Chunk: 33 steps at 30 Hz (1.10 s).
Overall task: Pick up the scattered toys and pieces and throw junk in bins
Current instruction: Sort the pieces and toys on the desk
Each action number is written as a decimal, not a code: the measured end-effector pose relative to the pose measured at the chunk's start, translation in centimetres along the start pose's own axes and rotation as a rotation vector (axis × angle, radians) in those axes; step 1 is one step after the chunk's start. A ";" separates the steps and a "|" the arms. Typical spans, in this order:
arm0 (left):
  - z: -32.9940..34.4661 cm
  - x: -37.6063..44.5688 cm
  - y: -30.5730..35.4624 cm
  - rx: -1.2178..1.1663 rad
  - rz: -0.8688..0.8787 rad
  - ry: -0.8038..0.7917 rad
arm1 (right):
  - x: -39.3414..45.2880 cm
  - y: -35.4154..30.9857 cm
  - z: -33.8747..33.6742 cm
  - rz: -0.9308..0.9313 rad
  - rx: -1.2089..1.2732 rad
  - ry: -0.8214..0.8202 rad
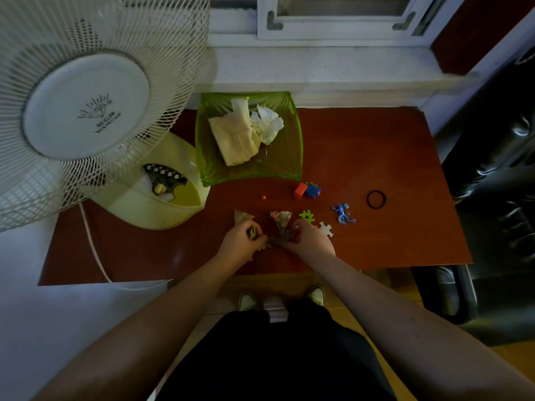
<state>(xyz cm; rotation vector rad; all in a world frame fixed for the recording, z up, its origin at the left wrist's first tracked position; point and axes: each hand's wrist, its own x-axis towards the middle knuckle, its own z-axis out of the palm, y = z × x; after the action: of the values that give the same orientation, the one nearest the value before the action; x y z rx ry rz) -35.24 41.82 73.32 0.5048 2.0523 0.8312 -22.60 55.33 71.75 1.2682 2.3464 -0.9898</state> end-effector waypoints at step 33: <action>-1.3 -0.1 0.6 -0.762 -0.243 -0.189 | -2.4 0.6 -0.9 -0.042 0.377 -0.072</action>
<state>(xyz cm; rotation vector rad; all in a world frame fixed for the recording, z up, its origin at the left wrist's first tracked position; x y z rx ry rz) -36.28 41.68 74.32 -0.0886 1.4362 1.2635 -20.65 54.65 73.43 1.2857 2.2079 -1.5194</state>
